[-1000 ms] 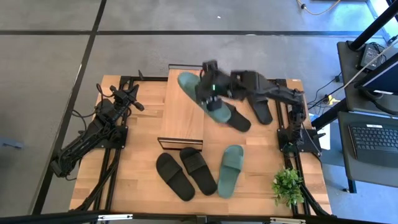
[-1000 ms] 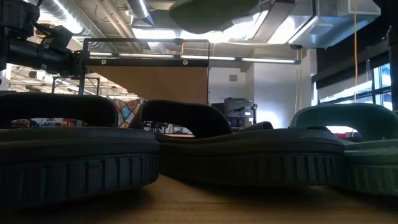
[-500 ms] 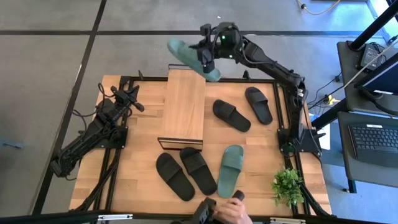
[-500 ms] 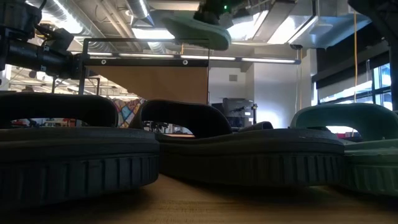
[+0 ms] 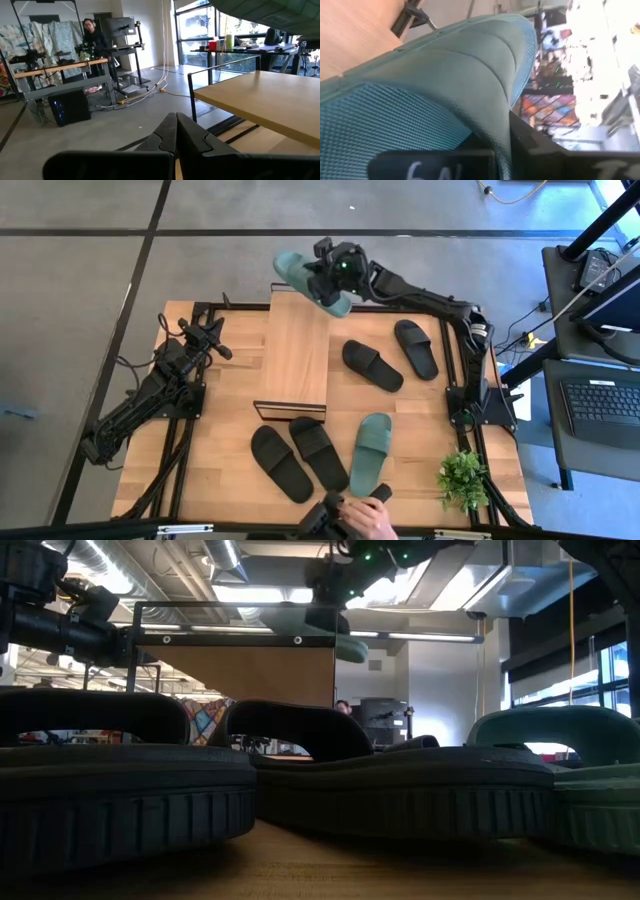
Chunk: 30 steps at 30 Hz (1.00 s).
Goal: Pick and place slides into the shelf
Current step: Put the green slide on the shelf
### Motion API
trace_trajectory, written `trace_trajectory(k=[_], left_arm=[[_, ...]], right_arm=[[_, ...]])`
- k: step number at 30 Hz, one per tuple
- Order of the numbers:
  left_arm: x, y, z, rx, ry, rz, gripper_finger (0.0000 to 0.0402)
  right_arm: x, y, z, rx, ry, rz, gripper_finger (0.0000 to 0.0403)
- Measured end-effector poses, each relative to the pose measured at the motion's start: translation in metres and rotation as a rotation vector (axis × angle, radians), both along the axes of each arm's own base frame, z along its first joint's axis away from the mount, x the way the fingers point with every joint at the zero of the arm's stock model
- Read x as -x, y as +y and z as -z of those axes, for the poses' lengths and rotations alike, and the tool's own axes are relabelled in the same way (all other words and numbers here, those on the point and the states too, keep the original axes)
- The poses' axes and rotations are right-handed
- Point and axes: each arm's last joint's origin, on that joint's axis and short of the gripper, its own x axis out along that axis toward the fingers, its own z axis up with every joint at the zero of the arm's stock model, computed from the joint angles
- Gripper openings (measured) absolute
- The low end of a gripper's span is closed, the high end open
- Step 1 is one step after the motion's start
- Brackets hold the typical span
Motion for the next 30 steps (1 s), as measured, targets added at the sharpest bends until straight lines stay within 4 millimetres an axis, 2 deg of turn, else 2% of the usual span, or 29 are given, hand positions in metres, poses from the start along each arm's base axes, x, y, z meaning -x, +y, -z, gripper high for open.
trace_trajectory(k=[3,7,16,25,30], left_arm=[[0.0000,0.0000,0.0000,0.000,0.000,0.000,0.0000],[0.0000,0.0000,0.0001,0.001,0.001,0.000,0.0000],[0.0000,0.0000,0.0001,0.001,0.001,0.000,0.0000],[0.0000,0.0000,0.0000,-0.022,0.039,-0.002,0.0000],[0.0000,0.0000,0.0001,-0.041,0.075,-0.003,0.0000]], right_arm=[[-0.0014,0.0005,0.0008,0.033,-0.001,-0.018,0.0012],[-0.0022,0.0009,-0.0002,-0.014,-0.047,-0.061,0.0012],[0.0026,-0.0048,0.0053,-0.040,0.010,-0.181,0.0012],[0.0032,-0.0063,0.0046,0.054,0.058,-0.219,0.0013],[0.0033,-0.0061,0.0044,0.073,0.060,-0.309,0.0012]])
